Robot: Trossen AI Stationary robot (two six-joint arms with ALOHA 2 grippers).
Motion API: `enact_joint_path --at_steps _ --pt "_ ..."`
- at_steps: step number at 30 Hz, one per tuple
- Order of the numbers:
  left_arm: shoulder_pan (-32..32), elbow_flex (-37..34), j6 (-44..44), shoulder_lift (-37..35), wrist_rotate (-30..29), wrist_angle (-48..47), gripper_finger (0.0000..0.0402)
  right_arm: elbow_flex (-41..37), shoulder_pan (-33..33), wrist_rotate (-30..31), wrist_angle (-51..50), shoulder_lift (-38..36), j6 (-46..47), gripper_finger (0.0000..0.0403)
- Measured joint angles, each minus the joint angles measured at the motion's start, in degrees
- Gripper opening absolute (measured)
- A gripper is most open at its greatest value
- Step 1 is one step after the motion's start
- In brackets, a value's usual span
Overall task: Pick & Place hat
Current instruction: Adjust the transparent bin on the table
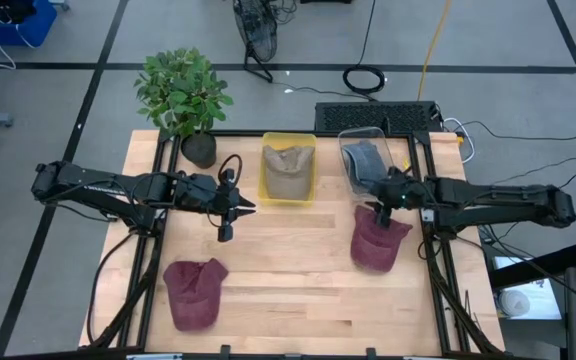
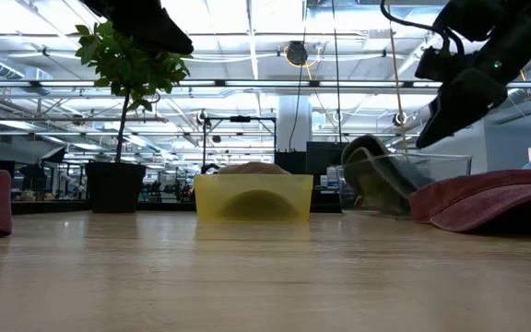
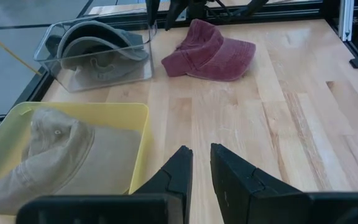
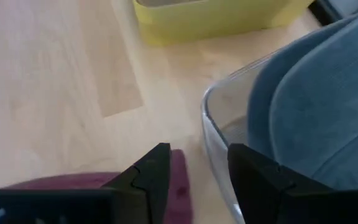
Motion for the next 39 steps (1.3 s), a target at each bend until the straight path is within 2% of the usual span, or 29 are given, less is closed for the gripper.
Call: enact_joint_path --at_steps 5,8,15,19,23,27,30,34,39 --pt "0.0 0.0 0.1 0.0 0.0 0.0 0.0065 0.0 1.39 7.09 0.01 0.75 -2.96 0.0166" --pt "0.0 0.0 0.13 0.0 0.0 -0.01 0.0065 0.0 1.33 9.34 0.14 1.76 -3.57 0.018" --pt "0.0 0.01 0.15 0.0 0.0 -0.02 0.0065 0.0 1.33 9.59 -0.31 8.48 -1.22 0.0214" --pt "0.0 0.0 0.13 0.01 0.0 0.0 0.0065 0.02 1.31 11.0 -0.14 12.11 1.28 0.0218" --pt "0.0 0.01 0.15 0.02 -0.01 0.02 0.0065 -0.02 1.2 11.32 -0.11 13.22 3.98 0.0197" --pt "0.0 0.0 0.17 0.02 0.0 0.02 0.0065 -0.02 1.2 11.08 3.53 13.2 4.2 0.0158" --pt "0.0 -0.01 0.17 0.02 0.0 0.02 0.0065 -0.02 1.2 11.25 6.6 13.18 2.87 0.0127" --pt "0.0 0.01 0.17 0.01 0.0 0.04 0.0065 -0.02 1.18 14.37 8.3 13.16 1.26 0.0091" --pt "0.0 0.0 0.18 0.0 -0.01 0.04 0.0065 -0.02 -0.07 14.12 7.98 13.18 -3.02 0.0058"
